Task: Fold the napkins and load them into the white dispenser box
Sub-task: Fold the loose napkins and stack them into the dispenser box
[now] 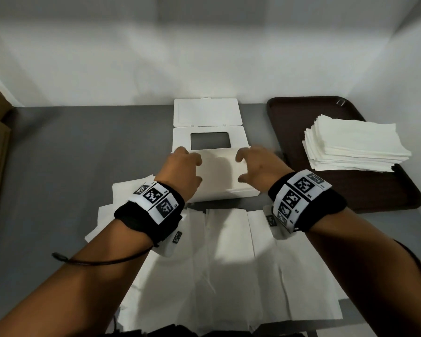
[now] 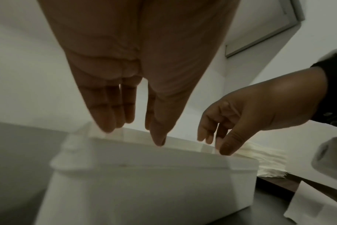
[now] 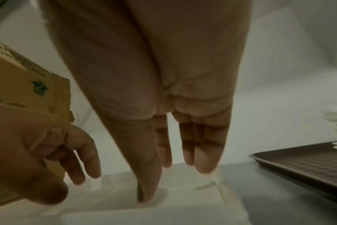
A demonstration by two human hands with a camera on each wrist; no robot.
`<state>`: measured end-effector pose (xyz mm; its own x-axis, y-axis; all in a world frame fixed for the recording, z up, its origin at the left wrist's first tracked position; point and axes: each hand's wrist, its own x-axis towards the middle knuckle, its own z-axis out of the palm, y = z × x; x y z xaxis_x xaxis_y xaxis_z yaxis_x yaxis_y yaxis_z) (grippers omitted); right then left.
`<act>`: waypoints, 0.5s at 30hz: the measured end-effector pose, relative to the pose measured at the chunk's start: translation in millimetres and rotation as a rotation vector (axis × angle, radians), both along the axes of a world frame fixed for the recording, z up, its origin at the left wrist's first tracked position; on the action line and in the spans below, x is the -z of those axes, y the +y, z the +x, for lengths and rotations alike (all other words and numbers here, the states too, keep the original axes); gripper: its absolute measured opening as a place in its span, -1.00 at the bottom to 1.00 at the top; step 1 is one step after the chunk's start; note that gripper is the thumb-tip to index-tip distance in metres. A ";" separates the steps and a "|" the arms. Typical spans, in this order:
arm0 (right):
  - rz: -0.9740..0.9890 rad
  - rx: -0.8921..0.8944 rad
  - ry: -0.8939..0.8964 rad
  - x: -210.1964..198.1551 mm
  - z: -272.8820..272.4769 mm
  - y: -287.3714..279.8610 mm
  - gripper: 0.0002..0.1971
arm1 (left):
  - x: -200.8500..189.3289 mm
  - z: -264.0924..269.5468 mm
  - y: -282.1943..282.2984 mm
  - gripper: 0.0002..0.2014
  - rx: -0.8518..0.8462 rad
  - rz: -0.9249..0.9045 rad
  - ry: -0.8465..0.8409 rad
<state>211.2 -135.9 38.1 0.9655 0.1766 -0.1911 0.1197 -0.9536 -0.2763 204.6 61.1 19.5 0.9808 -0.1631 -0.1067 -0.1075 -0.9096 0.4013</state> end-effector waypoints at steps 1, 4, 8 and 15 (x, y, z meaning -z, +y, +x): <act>-0.044 -0.035 0.053 0.4 2.0 3.6 -0.51 | 2.2 1.8 -3.5 -0.57 0.009 0.025 0.064; -0.140 -0.105 0.094 4.7 7.9 11.2 -0.57 | 7.0 5.7 -12.2 -0.56 0.010 0.096 0.159; -0.181 -0.149 0.094 11.0 12.5 14.6 -0.65 | 9.8 9.6 -17.2 -0.60 -0.012 0.138 0.183; -0.098 -0.179 -0.009 2.5 5.6 5.2 -0.70 | 5.6 -3.8 -19.0 -0.67 -0.106 0.072 0.084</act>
<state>216.8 -130.7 35.6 0.9223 0.3267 -0.2068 0.2919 -0.9390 -0.1817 200.8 42.1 13.9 0.9793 -0.0484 -0.1965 0.0214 -0.9408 0.3382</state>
